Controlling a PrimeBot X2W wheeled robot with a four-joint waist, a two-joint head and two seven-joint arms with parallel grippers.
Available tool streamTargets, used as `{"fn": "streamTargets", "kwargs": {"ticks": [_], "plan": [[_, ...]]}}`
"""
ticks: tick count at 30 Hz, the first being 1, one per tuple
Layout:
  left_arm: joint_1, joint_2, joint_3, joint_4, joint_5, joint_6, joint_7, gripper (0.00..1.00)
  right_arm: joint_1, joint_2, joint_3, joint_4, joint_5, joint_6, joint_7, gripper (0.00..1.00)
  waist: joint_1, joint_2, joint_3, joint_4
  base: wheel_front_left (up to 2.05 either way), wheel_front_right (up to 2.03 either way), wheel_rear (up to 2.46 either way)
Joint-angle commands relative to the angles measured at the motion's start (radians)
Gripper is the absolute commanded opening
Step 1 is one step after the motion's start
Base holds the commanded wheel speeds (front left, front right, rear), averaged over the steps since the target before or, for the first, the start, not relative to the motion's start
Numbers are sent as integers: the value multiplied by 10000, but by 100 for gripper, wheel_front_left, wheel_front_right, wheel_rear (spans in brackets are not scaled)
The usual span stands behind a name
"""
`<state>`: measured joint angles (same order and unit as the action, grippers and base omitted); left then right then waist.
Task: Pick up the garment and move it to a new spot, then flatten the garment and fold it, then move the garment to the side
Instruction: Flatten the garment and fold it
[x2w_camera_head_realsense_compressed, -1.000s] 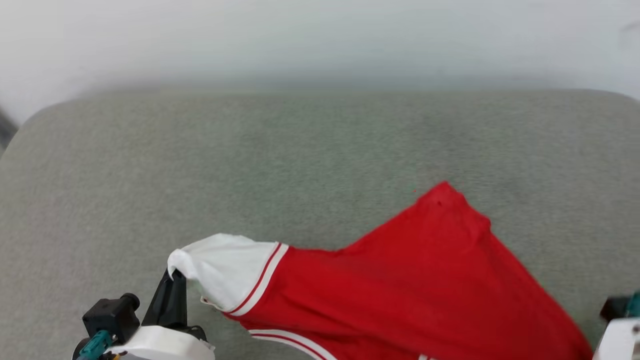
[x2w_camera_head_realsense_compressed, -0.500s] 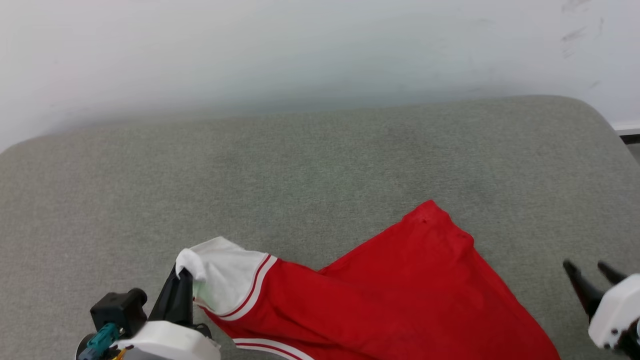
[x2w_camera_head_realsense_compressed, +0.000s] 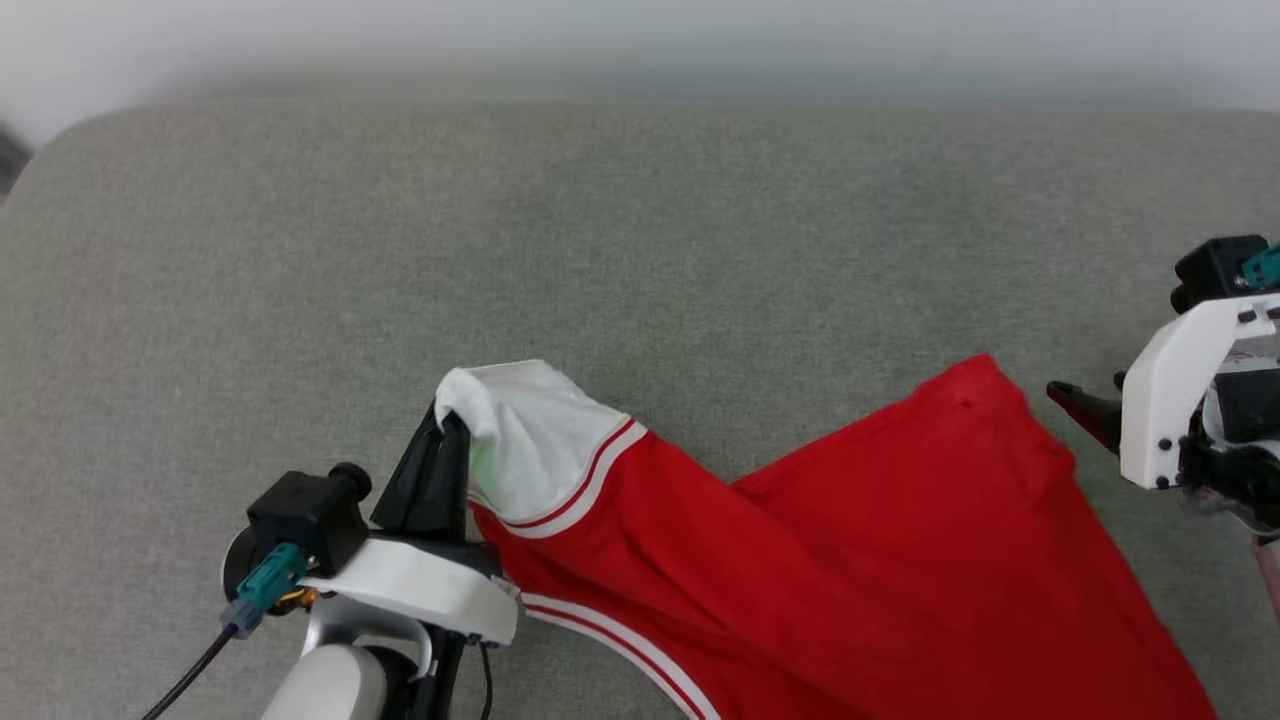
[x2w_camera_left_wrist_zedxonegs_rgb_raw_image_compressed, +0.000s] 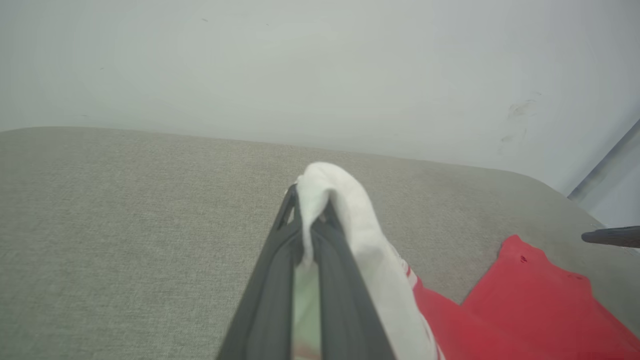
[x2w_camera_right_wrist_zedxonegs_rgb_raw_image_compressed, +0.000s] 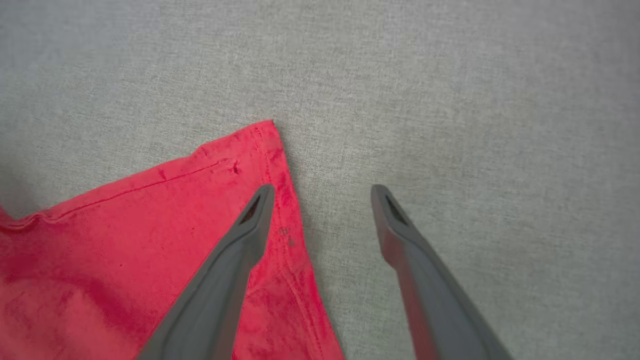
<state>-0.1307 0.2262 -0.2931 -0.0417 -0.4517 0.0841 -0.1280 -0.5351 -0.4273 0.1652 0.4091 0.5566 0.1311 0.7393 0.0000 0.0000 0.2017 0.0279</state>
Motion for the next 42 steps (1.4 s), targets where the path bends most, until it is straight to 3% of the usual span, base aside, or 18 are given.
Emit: {"fn": "streamTargets", "kwargs": {"ticks": [1, 11, 12, 14, 15, 19, 25, 36, 42], "plan": [[-214, -53, -65, -13, 59, -54, -84, 0, -280, -33, 55, 119, 65, -7, 286, 100, 0, 0, 629, 501, 0, 0, 0], [-1041, -406, -368, 473, 89, -288, -520, 0, -677, 297, 1252, 1194, 525, -1, 1750, 100, 0, 0, 1639, 1138, 0, 0, 0], [-1047, -423, -365, 530, 76, -293, -545, 0, -586, 359, 1411, 1329, 612, 8, 1944, 91, 0, 0, 1654, 1144, 0, 0, 0], [-1034, -449, -357, 653, 22, -304, -618, 0, -509, 438, 1616, 1451, 787, 10, 2101, 6, 0, 0, 1648, 1141, 0, 0, 0], [-1019, -452, -345, 720, 6, -306, -649, 0, -541, 412, 1702, 1460, 847, 10, 2066, 0, 0, 0, 1612, 1126, 0, 0, 0], [-873, -324, -187, 956, -92, -276, -725, 0, -819, 51, 1781, 1282, 808, 7, 1461, 0, 0, 0, 1257, 987, 0, 0, 0], [-957, 89, 212, 968, -129, -128, -662, 0, -1035, -53, 1399, 954, 259, -7, -552, 0, 0, 0, 287, 568, 0, 0, 0], [-2613, 920, 1239, 1233, -197, 34, -669, 0, -1165, 883, 241, 33, -626, -7, -4717, 0, 0, 0, -740, -462, 0, 0, 0], [-4199, 993, 1414, 1463, -83, -7, -827, 0, -1624, 1367, -297, -386, -859, -7, -6020, 0, 0, 0, -665, -699, 0, 0, 0]]}}
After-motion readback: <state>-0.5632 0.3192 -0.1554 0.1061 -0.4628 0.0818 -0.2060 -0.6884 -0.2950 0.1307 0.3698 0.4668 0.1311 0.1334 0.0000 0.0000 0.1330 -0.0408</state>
